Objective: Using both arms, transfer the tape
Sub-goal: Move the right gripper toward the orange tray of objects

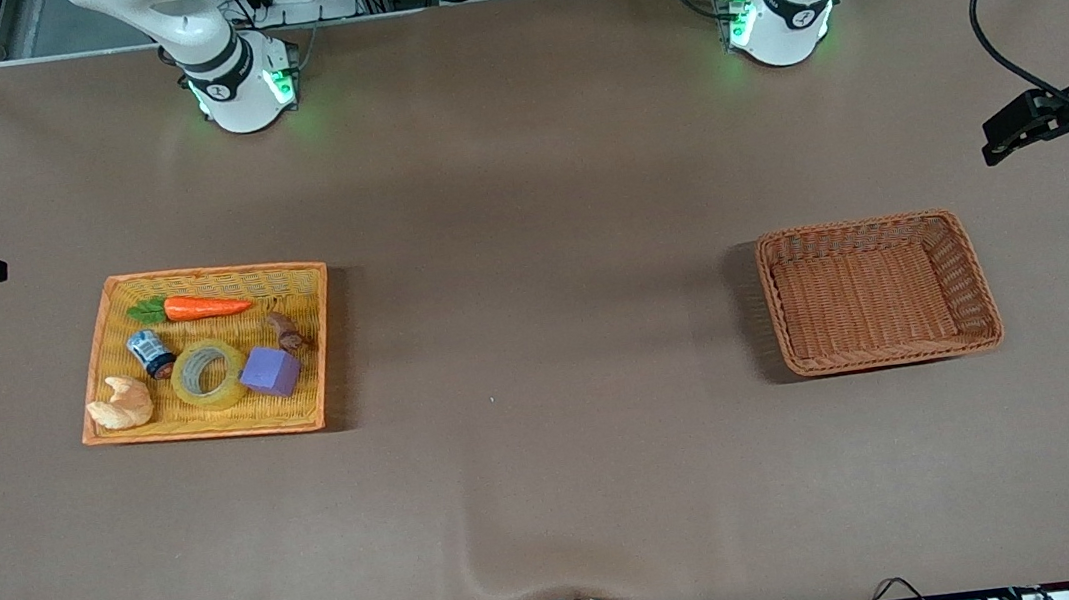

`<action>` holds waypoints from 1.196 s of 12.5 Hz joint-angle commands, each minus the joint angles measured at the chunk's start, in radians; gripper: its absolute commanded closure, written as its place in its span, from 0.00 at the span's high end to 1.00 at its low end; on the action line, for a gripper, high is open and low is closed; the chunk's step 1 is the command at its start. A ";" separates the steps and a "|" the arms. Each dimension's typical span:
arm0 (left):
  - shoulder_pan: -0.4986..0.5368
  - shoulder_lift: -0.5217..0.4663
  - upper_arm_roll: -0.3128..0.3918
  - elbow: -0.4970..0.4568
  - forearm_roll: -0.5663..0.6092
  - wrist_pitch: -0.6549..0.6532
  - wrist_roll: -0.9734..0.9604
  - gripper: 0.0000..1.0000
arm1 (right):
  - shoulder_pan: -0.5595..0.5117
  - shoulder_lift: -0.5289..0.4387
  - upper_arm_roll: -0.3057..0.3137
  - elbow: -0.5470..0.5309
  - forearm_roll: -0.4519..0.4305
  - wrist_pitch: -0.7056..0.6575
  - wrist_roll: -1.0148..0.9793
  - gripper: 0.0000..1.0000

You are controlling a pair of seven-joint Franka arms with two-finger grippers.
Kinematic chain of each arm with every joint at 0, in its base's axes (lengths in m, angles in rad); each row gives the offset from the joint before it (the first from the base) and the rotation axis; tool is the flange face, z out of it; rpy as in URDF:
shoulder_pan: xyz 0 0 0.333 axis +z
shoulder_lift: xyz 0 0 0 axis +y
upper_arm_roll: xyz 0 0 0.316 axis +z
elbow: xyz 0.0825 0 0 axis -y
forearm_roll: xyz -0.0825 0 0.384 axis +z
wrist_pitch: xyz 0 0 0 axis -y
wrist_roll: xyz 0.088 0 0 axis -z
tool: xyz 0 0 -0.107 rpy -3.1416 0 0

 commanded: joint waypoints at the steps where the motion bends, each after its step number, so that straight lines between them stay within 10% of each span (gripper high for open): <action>1: 0.007 -0.002 0.001 0.014 -0.013 -0.021 0.030 1.00 | 0.012 0.012 0.021 0.071 -0.020 -0.061 0.013 1.00; 15: 0.021 0.010 -0.022 0.012 -0.012 -0.019 0.011 1.00 | 0.059 0.016 0.014 0.150 -0.033 -0.155 0.015 1.00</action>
